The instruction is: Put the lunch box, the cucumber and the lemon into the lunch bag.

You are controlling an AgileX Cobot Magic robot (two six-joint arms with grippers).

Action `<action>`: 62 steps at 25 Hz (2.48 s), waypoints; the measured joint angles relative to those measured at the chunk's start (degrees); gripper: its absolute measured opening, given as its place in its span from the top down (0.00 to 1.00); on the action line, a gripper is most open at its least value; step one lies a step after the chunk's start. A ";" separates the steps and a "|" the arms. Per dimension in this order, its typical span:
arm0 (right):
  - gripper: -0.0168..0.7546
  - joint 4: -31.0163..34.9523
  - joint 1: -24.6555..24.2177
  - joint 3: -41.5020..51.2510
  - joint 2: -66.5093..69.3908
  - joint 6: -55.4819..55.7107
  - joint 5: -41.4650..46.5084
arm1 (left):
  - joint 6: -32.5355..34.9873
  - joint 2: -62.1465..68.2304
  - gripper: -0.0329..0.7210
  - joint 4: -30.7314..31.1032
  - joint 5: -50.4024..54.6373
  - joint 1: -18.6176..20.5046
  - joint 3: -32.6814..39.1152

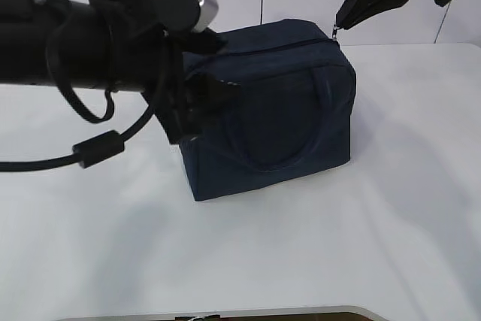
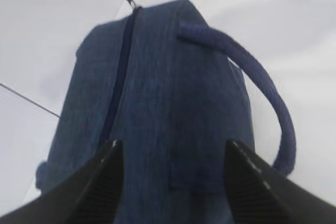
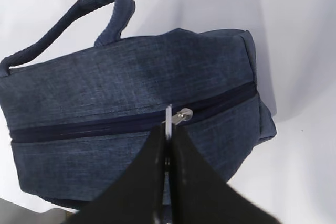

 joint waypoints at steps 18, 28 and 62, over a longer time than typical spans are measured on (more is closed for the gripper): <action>0.97 1.99 0.00 0.00 0.00 -1.16 0.00 | 0.53 9.84 0.42 0.02 0.98 0.00 -7.00; 0.97 2.98 0.00 0.00 0.00 -1.46 0.00 | 0.65 10.97 0.77 0.02 -2.12 0.00 -7.10; 0.97 -3.61 0.11 0.00 0.00 1.11 -0.10 | 0.67 11.34 0.97 4.16 -6.50 0.00 -7.08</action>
